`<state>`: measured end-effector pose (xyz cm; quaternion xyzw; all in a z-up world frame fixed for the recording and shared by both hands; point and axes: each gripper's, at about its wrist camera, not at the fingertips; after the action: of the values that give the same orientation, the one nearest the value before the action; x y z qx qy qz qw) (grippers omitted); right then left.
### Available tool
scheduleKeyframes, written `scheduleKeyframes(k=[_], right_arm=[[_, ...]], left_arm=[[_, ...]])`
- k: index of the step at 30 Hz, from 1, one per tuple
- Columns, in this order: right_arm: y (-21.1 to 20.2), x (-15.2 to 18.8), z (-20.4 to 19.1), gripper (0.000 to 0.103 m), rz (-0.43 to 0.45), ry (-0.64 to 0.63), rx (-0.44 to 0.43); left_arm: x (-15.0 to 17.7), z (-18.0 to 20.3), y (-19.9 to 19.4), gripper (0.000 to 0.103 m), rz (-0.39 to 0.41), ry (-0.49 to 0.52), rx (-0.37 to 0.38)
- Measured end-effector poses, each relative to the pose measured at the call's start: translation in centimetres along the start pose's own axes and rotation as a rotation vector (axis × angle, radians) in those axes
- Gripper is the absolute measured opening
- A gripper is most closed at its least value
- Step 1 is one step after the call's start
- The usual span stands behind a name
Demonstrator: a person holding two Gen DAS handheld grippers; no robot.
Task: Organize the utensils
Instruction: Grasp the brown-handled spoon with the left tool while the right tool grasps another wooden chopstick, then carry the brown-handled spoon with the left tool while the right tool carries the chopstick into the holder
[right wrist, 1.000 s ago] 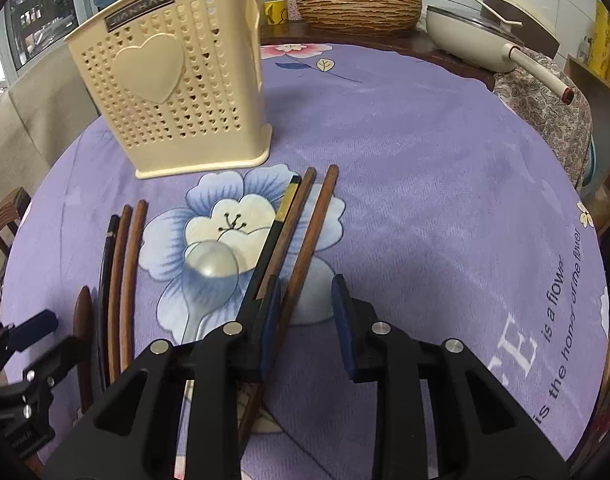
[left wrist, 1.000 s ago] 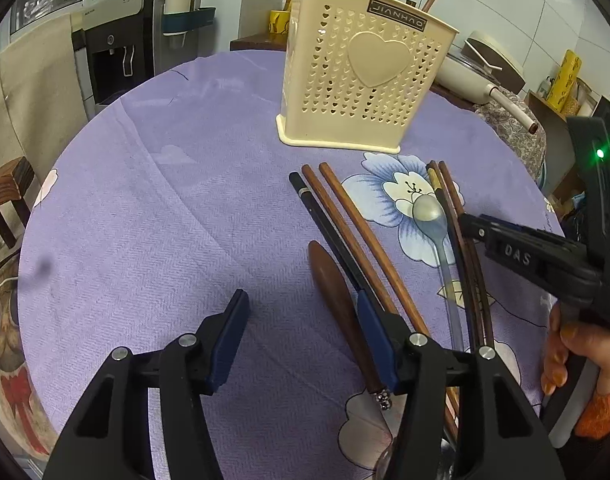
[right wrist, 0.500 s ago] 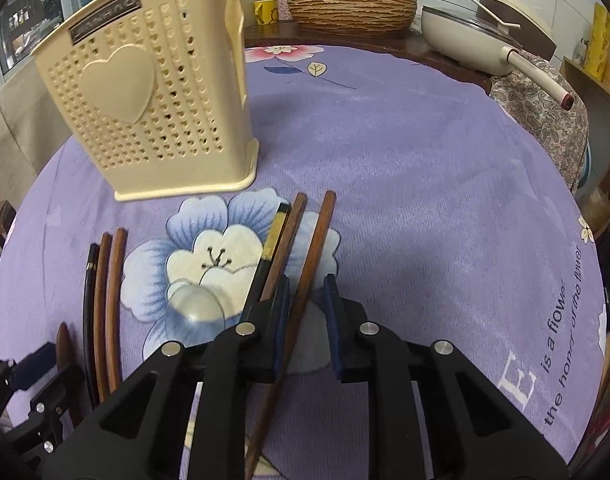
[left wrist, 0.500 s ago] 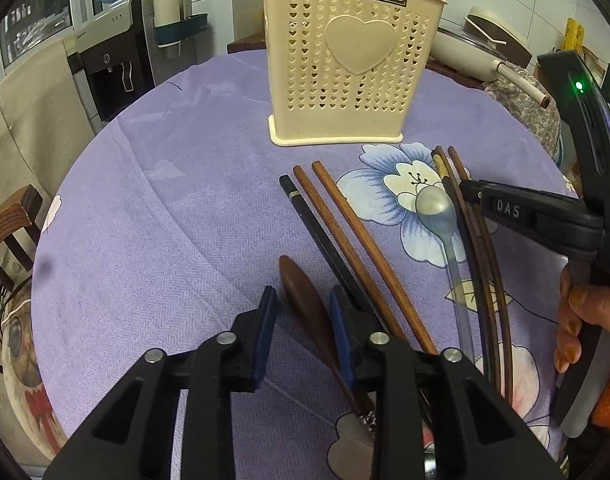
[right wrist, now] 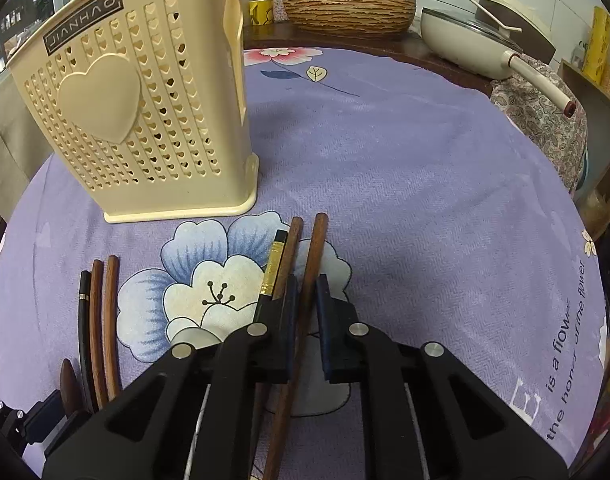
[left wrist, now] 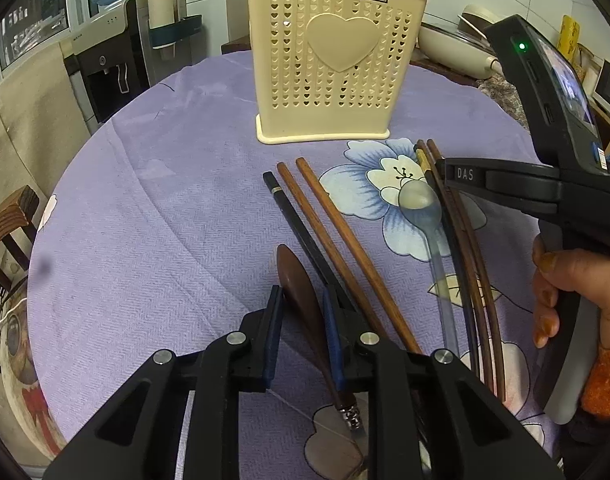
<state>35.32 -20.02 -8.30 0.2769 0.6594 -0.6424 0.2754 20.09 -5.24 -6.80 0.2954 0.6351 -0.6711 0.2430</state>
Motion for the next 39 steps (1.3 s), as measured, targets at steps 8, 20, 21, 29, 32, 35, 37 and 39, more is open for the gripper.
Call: scheduleKeyframes(k=[8, 20, 21, 29, 32, 35, 37, 39], right_arm=[[0.0, 0.0, 0.4, 0.009, 0.004, 0.025, -0.026], [-3.5, -0.7, 2.0, 0.008, 0.088, 0.080, -0.133], [-4.1, -0.8, 2.1, 0.008, 0.097, 0.083, -0.148], [-10.8, -2.2, 4.2, 0.008, 0.226, 0.100, -0.266], [-13.6, -2.3, 4.4, 0.008, 0.267, 0.067, -0.300], [-15.7, -2.3, 4.7, 0.007, 0.297, 0.047, -0.330], [-17.0, -2.2, 5.0, 0.007, 0.307, 0.037, -0.359], [-17.8, -2.3, 5.5, 0.007, 0.307, 0.034, -0.382]], left_arm=[[-0.4, -0.7, 0.3, 0.015, -0.009, -0.034, 0.032], [-2.6, -2.6, -1.2, 0.015, 0.039, -0.086, 0.085], [-3.0, -2.7, -1.5, 0.015, 0.050, -0.089, 0.091], [-6.0, -4.1, -5.1, 0.015, 0.168, -0.091, 0.093], [-6.6, -4.6, -5.6, 0.015, 0.181, -0.099, 0.108], [-7.1, -5.2, -6.0, 0.015, 0.194, -0.108, 0.114], [-7.4, -5.4, -6.4, 0.015, 0.206, -0.107, 0.111], [-7.5, -5.5, -6.7, 0.015, 0.210, -0.107, 0.118]])
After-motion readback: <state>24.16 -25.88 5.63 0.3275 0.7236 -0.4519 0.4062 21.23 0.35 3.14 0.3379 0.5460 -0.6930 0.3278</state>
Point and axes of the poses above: each gripper's, at about its wrist camera, not at the fingertips, and y roughly the way its jaws point, z to its right, x to its underside, and after that the axes turned 8 degrees about z, right-handed
